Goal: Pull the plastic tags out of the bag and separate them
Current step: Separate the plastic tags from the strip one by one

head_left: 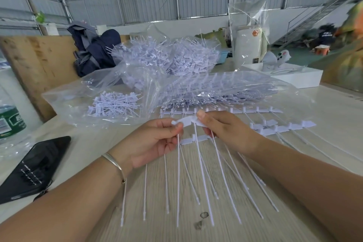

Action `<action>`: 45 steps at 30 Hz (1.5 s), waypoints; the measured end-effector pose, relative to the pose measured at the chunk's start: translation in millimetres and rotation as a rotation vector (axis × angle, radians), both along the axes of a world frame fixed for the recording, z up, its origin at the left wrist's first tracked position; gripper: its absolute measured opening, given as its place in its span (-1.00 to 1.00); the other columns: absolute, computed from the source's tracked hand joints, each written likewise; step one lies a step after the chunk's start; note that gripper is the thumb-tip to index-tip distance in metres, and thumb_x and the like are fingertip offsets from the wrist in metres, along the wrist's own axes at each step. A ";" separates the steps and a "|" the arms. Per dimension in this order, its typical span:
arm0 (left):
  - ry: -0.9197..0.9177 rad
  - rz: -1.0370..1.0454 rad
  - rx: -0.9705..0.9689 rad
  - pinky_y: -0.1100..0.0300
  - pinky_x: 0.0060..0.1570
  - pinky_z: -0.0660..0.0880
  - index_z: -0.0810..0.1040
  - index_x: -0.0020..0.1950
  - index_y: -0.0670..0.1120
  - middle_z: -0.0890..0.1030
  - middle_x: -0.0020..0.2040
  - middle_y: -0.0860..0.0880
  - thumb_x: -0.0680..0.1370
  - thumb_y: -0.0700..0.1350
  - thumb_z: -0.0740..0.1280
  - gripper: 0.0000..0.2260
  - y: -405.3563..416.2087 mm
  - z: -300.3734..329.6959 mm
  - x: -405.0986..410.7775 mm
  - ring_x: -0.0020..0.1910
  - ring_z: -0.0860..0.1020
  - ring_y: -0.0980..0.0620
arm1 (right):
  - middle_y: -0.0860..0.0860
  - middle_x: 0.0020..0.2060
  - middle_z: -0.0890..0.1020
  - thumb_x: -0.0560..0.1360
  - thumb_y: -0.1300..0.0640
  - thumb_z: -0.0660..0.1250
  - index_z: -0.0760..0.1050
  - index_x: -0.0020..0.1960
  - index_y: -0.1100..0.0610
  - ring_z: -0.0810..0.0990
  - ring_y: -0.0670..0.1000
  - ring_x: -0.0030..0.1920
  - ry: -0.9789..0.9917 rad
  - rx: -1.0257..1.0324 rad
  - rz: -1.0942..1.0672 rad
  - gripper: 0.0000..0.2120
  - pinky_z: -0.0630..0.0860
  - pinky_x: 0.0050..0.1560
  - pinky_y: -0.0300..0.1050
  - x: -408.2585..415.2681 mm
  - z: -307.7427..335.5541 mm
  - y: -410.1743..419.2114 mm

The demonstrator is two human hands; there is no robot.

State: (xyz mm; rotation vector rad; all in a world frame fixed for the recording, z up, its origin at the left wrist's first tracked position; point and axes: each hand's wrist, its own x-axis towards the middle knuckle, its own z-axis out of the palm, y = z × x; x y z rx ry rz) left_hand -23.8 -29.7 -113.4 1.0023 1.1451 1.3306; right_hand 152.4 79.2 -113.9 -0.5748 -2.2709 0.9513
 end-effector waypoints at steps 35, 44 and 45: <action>-0.044 0.078 -0.131 0.35 -0.63 0.17 0.52 -0.17 -0.13 0.33 -0.44 0.04 0.41 -0.06 0.37 -0.86 3.2 6.7 -1.2 -0.63 0.20 0.18 | -0.14 -0.61 0.32 0.46 -0.09 0.40 0.54 -0.34 0.02 0.28 -0.14 -0.54 0.113 0.052 -0.103 -0.73 0.24 -0.36 -0.23 -0.2 -5.4 15.5; 0.086 0.171 -0.047 0.30 -0.56 0.12 0.45 -0.25 -0.08 0.30 -0.46 0.02 0.42 -0.16 0.37 -0.89 4.1 5.4 5.4 -0.60 0.19 0.13 | -0.14 -0.64 0.32 0.45 -0.06 0.40 0.65 -0.28 0.01 0.31 -0.16 -0.57 0.059 -0.002 -0.097 -0.81 0.26 -0.45 -0.40 -3.9 -3.8 8.8; 0.117 0.167 -0.049 0.28 -0.55 0.08 0.46 -0.30 -0.07 0.27 -0.46 0.02 0.42 -0.17 0.36 -0.87 3.8 6.7 5.5 -0.60 0.16 0.13 | -0.12 -0.65 0.30 0.44 -0.04 0.40 0.65 -0.29 0.01 0.29 -0.15 -0.58 0.055 -0.010 -0.103 -0.81 0.26 -0.46 -0.40 -4.0 -3.0 7.6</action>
